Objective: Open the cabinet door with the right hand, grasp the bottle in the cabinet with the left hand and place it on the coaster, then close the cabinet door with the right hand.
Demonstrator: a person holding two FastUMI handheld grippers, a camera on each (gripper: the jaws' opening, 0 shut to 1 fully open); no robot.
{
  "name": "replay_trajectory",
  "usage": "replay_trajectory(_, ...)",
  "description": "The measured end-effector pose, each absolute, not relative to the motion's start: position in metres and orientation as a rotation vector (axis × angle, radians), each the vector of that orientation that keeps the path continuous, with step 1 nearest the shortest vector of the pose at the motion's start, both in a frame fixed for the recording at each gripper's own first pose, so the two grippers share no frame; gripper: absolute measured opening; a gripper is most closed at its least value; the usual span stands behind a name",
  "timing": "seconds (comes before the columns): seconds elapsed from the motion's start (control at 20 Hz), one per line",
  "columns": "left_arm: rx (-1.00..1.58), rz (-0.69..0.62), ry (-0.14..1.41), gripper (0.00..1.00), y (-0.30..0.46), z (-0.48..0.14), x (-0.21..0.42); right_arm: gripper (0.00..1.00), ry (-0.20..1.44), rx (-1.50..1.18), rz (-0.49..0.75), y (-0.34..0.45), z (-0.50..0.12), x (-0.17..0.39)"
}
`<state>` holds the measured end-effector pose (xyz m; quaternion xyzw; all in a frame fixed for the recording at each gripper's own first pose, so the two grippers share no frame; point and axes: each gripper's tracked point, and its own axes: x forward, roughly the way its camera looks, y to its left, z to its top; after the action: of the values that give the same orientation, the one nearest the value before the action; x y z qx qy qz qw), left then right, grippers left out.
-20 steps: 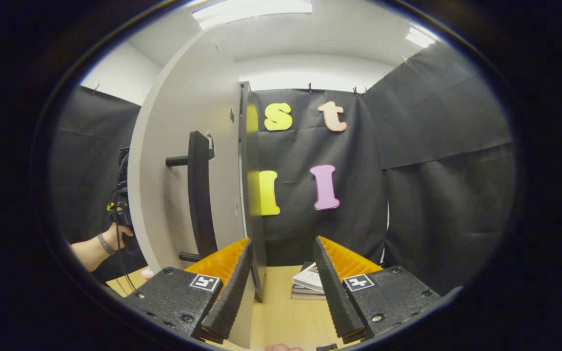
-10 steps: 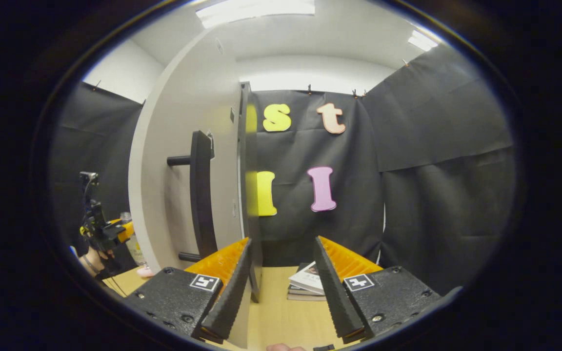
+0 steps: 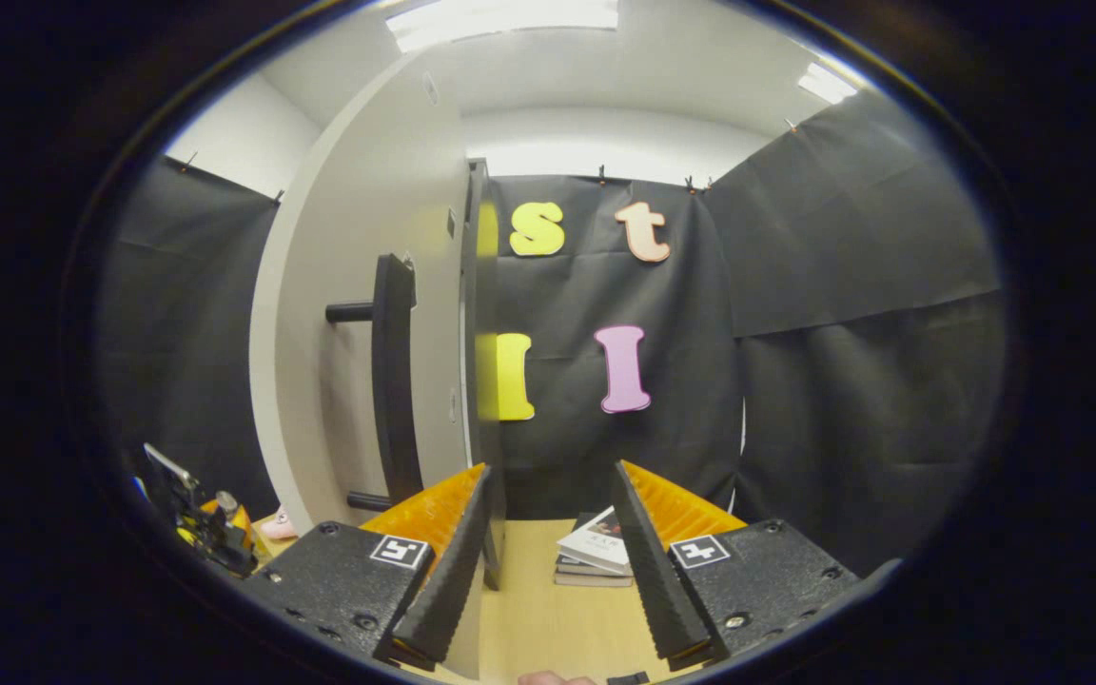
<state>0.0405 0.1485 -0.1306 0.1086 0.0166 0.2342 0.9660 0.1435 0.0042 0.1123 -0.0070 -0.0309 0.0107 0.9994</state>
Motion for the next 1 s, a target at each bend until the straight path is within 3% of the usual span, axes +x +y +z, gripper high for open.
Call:
replay_trajectory(0.4, 0.145, 0.57, 0.073, 0.42, 0.158, -0.205, 0.028, 0.78, -0.123, -0.03, -0.034, 0.004, 0.136, 0.139)
replay_trajectory(0.6, 0.17, 0.565, 0.044, 0.43, 0.155, -0.205, 0.033, 0.78, -0.115, -0.059, -0.056, 0.004, 0.138, 0.137)
replay_trajectory(0.65, 0.178, 0.563, 0.037, 0.53, 0.154, -0.203, 0.033, 0.78, -0.117, -0.064, -0.061, 0.004, 0.138, 0.137)
replay_trajectory(0.7, 0.183, 0.559, 0.036, 0.43, 0.152, -0.202, 0.032, 0.78, -0.119, -0.065, -0.065, 0.003, 0.138, 0.136)
replay_trajectory(1.0, 0.174, 0.522, 0.044, 0.49, 0.149, -0.204, 0.037, 0.78, -0.116, -0.055, -0.072, 0.003, 0.138, 0.135)
